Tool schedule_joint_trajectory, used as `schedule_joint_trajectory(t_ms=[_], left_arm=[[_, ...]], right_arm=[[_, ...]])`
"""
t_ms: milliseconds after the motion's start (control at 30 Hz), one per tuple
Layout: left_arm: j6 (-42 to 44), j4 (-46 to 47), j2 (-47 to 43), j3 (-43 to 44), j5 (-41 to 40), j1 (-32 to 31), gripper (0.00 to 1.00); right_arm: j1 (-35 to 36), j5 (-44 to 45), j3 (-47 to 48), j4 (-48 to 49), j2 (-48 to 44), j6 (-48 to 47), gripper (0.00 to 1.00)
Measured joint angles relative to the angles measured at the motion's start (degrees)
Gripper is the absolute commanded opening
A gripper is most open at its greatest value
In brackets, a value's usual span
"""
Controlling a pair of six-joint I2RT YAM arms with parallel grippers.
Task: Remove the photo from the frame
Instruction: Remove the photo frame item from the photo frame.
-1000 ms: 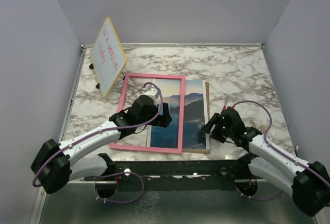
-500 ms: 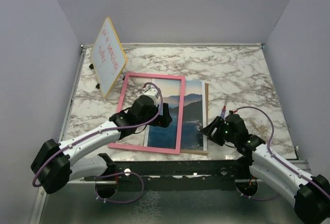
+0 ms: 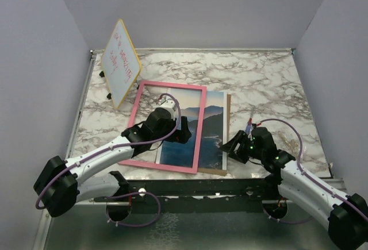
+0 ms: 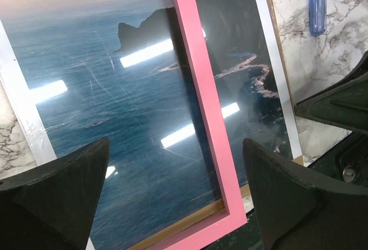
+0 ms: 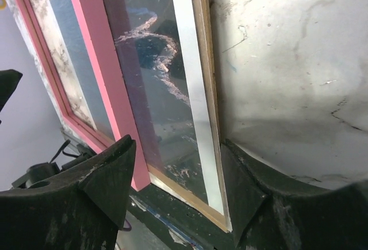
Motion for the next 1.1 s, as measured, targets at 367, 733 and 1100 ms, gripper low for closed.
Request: schedule_joint_trajectory(t_ms=[367, 733, 1100], left_arm=[[0.0, 0.0, 0.7, 0.0, 0.0, 0.0, 0.97], [0.0, 0.1, 1.9, 0.0, 0.0, 0.0, 0.97], [-0.1, 0.9, 2.4, 0.0, 0.0, 0.0, 0.97]], right_arm=[[0.0, -1.5, 0.3, 0.4, -0.9, 1.1, 0.60], [0.0, -2.1, 0.3, 0.3, -2.3, 2.9, 0.57], [0.0, -3.9, 0.3, 0.0, -2.5, 3.9, 0.37]])
